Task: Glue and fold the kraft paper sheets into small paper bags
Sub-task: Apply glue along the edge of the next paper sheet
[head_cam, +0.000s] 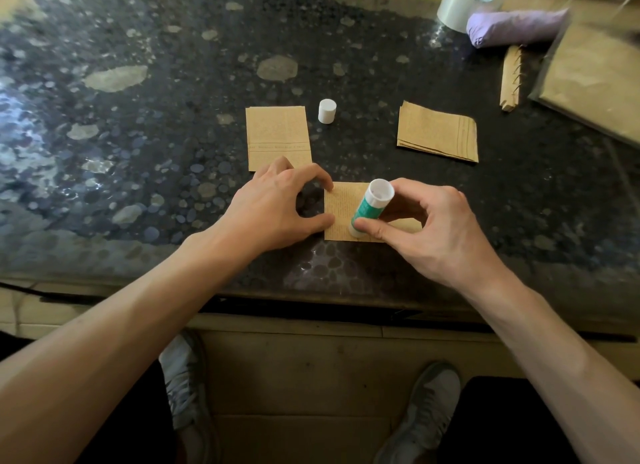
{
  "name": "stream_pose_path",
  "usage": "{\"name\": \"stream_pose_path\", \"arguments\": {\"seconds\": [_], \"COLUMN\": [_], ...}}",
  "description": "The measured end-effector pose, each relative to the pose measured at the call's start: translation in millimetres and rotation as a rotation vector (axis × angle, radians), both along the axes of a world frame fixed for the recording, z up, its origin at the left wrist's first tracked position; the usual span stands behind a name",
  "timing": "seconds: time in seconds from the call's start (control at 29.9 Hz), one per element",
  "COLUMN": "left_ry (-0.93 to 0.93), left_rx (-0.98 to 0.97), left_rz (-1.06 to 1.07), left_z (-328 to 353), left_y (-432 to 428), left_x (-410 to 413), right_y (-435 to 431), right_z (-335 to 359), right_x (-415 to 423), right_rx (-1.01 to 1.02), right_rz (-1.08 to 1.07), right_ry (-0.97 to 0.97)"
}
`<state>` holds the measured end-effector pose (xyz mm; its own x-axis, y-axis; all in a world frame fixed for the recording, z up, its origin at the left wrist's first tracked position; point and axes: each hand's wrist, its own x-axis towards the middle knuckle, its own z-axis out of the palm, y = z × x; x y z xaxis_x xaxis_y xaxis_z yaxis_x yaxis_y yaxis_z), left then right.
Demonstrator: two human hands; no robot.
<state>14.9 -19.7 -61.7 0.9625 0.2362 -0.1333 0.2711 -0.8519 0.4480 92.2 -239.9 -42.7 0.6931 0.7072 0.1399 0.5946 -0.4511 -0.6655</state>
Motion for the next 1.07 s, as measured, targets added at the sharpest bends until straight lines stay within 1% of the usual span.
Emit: {"name": "stream_pose_path", "arguments": {"seconds": [0.3, 0.4, 0.47, 0.53, 0.67, 0.8, 0.94, 1.07], "left_ry": [-0.008, -0.010, -0.010, -0.011, -0.003, -0.016, -0.013, -0.013], "left_rx": [0.000, -0.004, -0.003, -0.002, -0.002, -0.007, -0.006, -0.001], "left_rz": [0.002, 0.000, 0.001, 0.005, 0.007, 0.008, 0.008, 0.005], "left_z": [-1.2, -1.7, -1.9, -2.0, -1.3, -0.6, -0.3, -0.8], "left_y": [1.1, 1.3, 1.5, 2.0, 1.1, 0.9, 0.8, 0.7], "left_x": [-0.5, -0.5, -0.7, -0.6, 0.0, -0.2, -0.6, -0.8], "right_y": [-3.6, -4.3, -3.1, -0.7, 3.2, 8.1, 11.2, 8.0], "right_z": [3.7, 5.6, 8.1, 7.1, -4.2, -8.0, -11.1, -7.3], "right_x": [1.0, 3.8, 6.7, 9.0, 7.0, 5.9, 6.8, 5.3], "right_rx": [-0.010, 0.118, 0.190, 0.166, 0.051, 0.007, 0.029, 0.044], "right_rz": [0.057, -0.053, -0.105, -0.111, -0.076, -0.071, -0.114, -0.116], "right_ry": [0.088, 0.128, 0.104, 0.065, 0.048, 0.001, -0.048, -0.015]}}
